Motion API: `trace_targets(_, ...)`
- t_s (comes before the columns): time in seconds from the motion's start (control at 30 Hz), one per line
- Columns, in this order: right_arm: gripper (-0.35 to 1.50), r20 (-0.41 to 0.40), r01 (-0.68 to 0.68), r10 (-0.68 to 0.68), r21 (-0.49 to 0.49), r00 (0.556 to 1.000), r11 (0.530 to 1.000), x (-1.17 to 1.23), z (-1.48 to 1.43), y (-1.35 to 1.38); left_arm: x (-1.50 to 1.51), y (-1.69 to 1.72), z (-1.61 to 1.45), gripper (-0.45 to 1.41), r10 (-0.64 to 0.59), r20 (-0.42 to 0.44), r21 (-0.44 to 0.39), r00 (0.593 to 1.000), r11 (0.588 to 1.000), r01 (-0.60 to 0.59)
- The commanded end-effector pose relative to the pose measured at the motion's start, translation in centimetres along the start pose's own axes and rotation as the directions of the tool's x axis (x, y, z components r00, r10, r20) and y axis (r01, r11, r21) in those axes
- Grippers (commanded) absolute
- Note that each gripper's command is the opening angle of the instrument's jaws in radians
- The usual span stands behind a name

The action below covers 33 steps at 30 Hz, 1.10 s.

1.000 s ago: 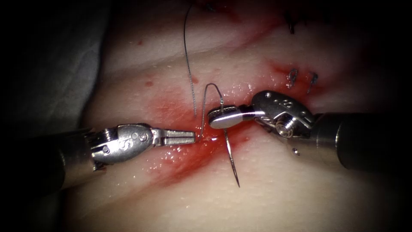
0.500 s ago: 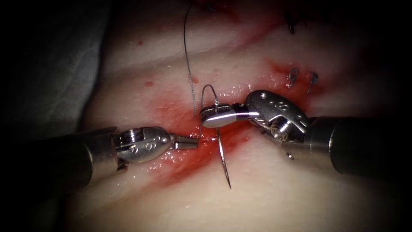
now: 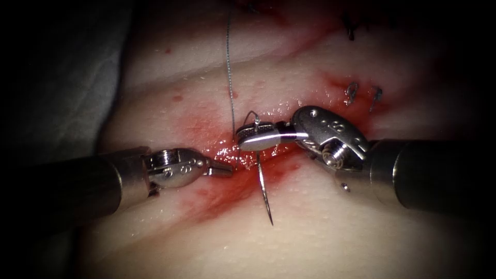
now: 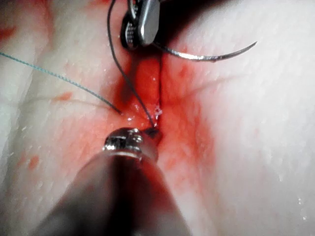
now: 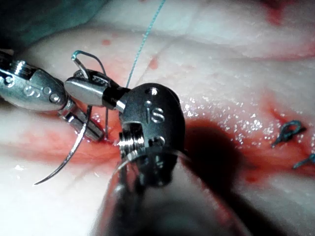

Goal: Wound Closure
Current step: Place left hand in wound to widen opening

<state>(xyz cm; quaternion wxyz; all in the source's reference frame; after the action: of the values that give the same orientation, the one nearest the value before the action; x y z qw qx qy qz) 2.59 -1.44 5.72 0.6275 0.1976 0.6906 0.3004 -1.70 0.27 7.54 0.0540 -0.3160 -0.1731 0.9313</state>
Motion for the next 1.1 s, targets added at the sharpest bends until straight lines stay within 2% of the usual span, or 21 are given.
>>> trace_targets(0.03, -0.35, 0.001, 0.008, -0.008, 0.001, 1.0, 1.0, -0.09, 0.07, 0.01, 0.0, -0.01, 0.09, -0.45, -0.001, -0.001, -0.001, 1.0, 1.0, 0.001)
trace_targets(0.2, -0.35, -0.021, 0.114, -0.115, -0.013, 0.993, 0.993, -0.09, 0.15, 0.04, -0.12, -0.03, 0.11, -0.45, -0.054, 0.062, -0.022, 0.997, 0.998, 0.055)
trace_targets(0.3, -0.35, -0.061, 0.173, -0.174, -0.028, 0.983, 0.985, -0.09, 0.21, 0.06, -0.17, -0.02, 0.14, -0.45, -0.075, 0.096, -0.042, 0.992, 0.996, 0.08)
trace_targets(0.4, -0.35, -0.078, 0.278, -0.281, -0.046, 0.957, 0.959, -0.1, 0.24, 0.1, -0.19, -0.02, 0.16, -0.45, -0.082, 0.133, -0.089, 0.988, 0.992, 0.094)
trace_targets(0.5, -0.35, -0.08, 0.315, -0.318, -0.052, 0.945, 0.948, -0.13, 0.24, 0.11, -0.19, -0.01, 0.16, -0.45, -0.081, 0.14, -0.107, 0.987, 0.99, 0.096)
trace_targets(0.6, -0.35, -0.075, 0.411, -0.415, -0.062, 0.907, 0.91, -0.2, 0.24, 0.15, -0.19, 0.01, 0.17, -0.45, -0.091, 0.143, -0.158, 0.986, 0.981, 0.113)
trace_targets(0.8, -0.35, -0.05, 0.484, -0.488, -0.074, 0.872, 0.872, -0.3, 0.28, 0.25, -0.22, 0.09, 0.28, -0.45, -0.099, 0.126, -0.256, 0.987, 0.958, 0.129)
trace_targets(1.1, -0.35, -0.043, 0.521, -0.526, -0.087, 0.85, 0.849, -0.3, 0.26, 0.32, -0.3, 0.18, 0.41, -0.45, -0.103, 0.12, -0.352, 0.987, 0.926, 0.139)
